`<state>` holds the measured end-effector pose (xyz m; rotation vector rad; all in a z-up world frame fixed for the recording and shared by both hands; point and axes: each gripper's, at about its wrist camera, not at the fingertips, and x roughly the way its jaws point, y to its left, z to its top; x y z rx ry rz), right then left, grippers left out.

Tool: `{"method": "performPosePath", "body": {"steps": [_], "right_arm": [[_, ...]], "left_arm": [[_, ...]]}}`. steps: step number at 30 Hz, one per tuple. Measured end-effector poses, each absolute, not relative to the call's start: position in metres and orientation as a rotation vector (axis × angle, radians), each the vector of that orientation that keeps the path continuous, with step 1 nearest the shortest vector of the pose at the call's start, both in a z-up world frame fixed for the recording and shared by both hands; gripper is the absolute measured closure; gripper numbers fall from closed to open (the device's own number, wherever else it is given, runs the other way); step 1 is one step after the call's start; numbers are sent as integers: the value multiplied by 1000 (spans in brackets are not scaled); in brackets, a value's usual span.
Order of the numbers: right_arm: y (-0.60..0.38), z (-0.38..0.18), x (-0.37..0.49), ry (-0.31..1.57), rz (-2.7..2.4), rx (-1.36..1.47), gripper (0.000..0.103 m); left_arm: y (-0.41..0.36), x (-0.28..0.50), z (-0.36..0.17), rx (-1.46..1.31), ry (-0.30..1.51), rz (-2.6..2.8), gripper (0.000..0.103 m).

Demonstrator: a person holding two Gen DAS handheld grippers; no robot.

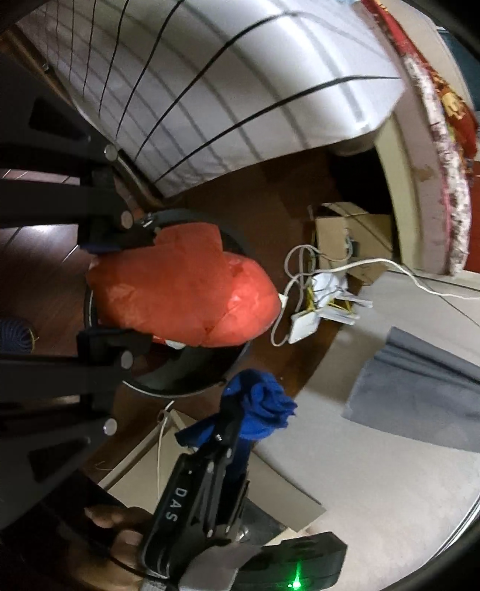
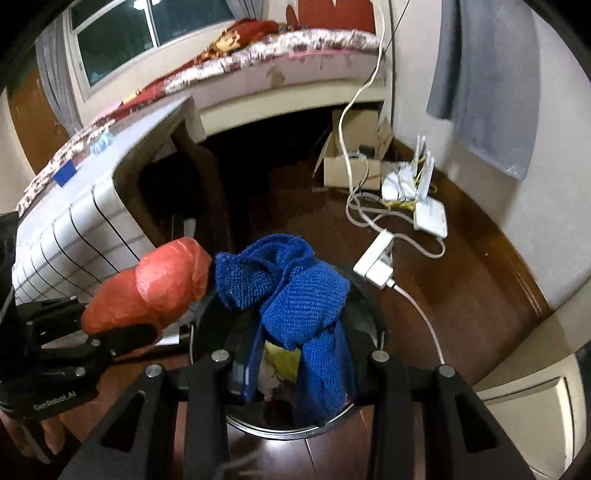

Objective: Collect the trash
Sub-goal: 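Carry bag and sock over the black bin and open both tools, then move both tools back from the bin toward the table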

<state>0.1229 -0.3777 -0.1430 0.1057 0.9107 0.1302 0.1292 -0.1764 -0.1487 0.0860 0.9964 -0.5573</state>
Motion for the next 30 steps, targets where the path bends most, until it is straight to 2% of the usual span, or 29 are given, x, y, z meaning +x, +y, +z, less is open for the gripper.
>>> {"method": "performPosePath", "body": {"steps": [5, 6, 7, 9, 10, 11, 12, 14, 30], "right_arm": [[-379, -154, 129, 938, 147, 117, 64], [-380, -155, 131, 940, 154, 125, 62], [-380, -156, 133, 945, 159, 131, 57], [-384, -166, 139, 984, 142, 140, 27], [-389, -172, 142, 1005, 102, 146, 9], [-395, -177, 142, 1012, 71, 164, 9], [-399, -181, 142, 1024, 55, 174, 8], [-405, -188, 141, 1051, 20, 176, 1], [-384, -179, 130, 972, -21, 69, 1]], "left_arm": [[-182, 136, -151, 87, 1011, -566, 72], [-182, 139, -153, 67, 1021, -591, 66], [-181, 141, -155, 45, 1036, -603, 42], [-179, 147, -161, 43, 1063, -539, 8], [-175, 145, -161, 46, 1051, -525, 8], [-172, 143, -160, 55, 1040, -504, 7], [-167, 141, -161, 70, 1045, -469, 2], [-159, 140, -163, 72, 1052, -426, 1], [-138, 126, -148, 90, 971, -344, 1]]}}
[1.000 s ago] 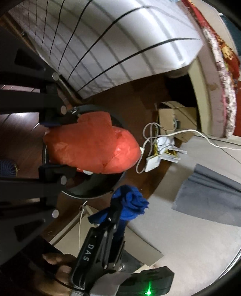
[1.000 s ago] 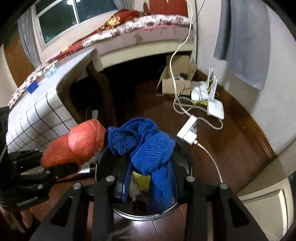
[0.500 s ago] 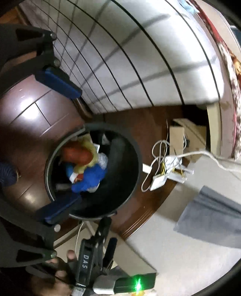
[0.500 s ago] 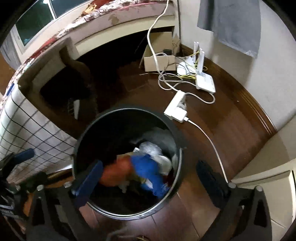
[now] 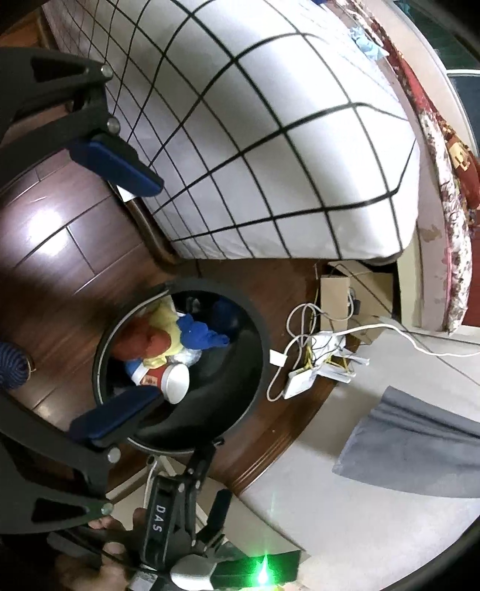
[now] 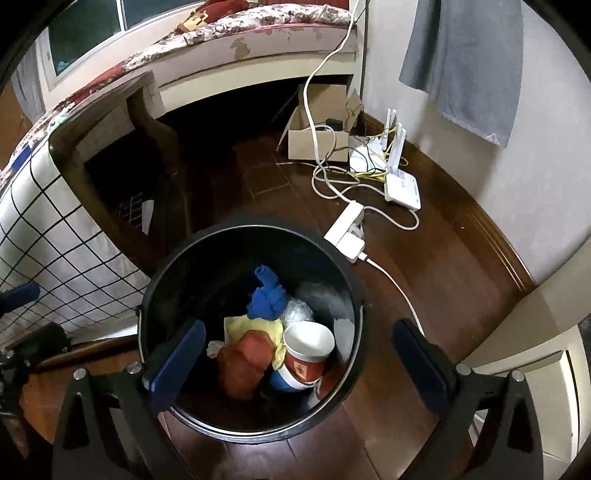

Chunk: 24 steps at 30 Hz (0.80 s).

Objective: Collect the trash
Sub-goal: 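Move both tools back from the bin toward the table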

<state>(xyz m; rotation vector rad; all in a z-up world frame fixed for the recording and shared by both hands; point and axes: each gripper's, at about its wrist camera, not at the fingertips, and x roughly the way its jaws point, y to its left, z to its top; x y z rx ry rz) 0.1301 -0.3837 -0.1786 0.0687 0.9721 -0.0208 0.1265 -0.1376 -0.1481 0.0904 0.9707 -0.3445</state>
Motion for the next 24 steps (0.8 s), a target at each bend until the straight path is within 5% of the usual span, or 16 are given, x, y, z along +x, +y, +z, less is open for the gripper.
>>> {"method": "performPosePath", "body": {"steps": [24], "right_arm": [[-341, -142, 117, 873, 49, 26, 1]], "left_arm": [[-104, 118, -112, 48, 887, -283, 1]]}}
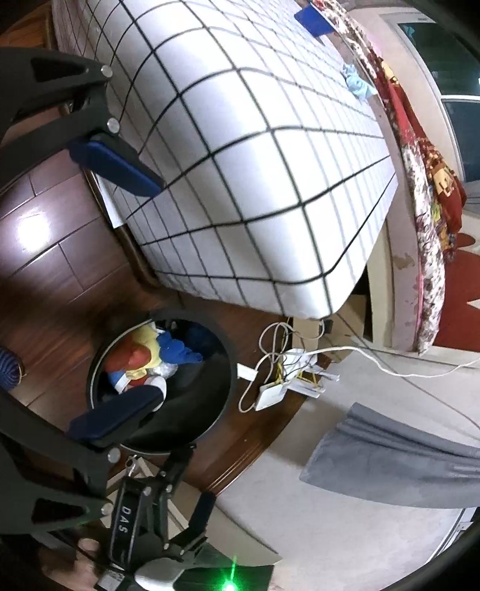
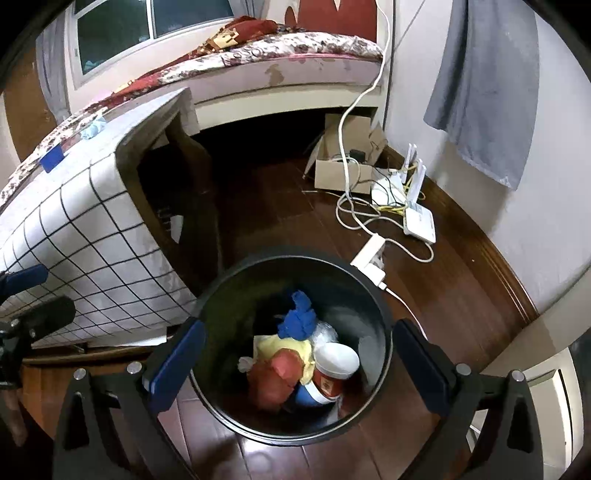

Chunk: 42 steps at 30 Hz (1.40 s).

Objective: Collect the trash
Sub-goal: 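Move both tools back from the bin toward the table, then grasp the blue paper cup with the left tool while the right tool grasps the light-blue mask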

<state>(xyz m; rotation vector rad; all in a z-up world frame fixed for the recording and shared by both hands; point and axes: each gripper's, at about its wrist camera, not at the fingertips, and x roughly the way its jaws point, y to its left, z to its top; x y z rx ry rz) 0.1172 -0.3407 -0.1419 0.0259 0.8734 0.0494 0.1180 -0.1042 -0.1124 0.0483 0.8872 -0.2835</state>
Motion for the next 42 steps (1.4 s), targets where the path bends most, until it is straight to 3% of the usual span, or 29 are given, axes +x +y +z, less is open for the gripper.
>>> {"method": "performPosePath", "body": {"steps": [24, 34, 42], "right_arm": [[-253, -66, 131, 654, 195, 52, 1], [-148, 12, 201, 591, 431, -22, 1], [-43, 5, 305, 710, 527, -141, 1]], "left_arm": [[10, 121, -60, 0, 747, -55, 1], [132, 175, 3, -60, 668, 183, 1], [217, 257, -18, -65, 700, 241, 1]]}}
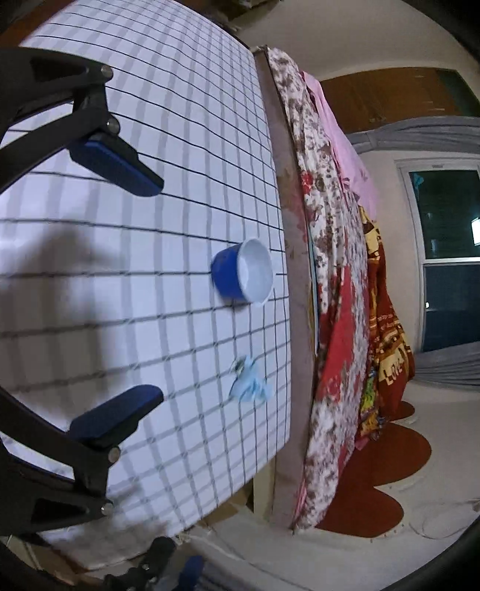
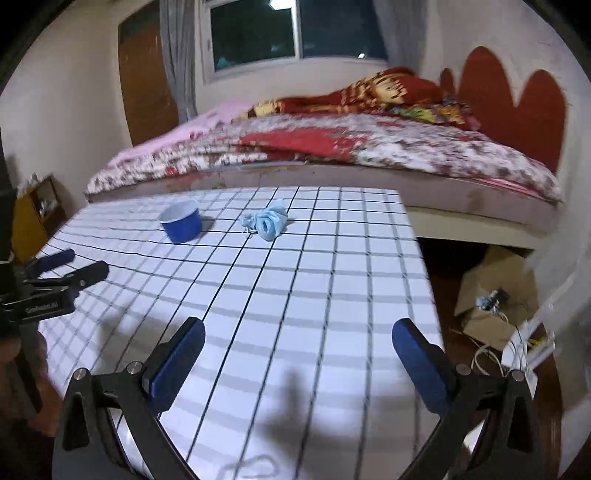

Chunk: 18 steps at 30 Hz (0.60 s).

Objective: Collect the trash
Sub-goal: 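Grasp the blue paper cup with the left tool while the right tool grasps the light-blue mask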

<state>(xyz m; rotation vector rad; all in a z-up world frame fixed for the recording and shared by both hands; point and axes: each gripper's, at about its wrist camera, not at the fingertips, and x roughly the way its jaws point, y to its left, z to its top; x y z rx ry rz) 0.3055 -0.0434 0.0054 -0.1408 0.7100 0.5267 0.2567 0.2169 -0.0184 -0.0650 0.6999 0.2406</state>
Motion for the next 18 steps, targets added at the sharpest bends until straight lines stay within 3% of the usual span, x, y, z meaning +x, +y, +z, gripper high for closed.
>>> {"method": "performPosePath", "body": {"steps": [10, 18], "right_arm": [[63, -37, 439, 823, 588, -211, 1], [100, -52, 485, 849, 631, -250, 12]], "left_arm": [[264, 351, -67, -150, 774, 237, 1], [274, 387, -70, -203, 766, 242, 2]]}}
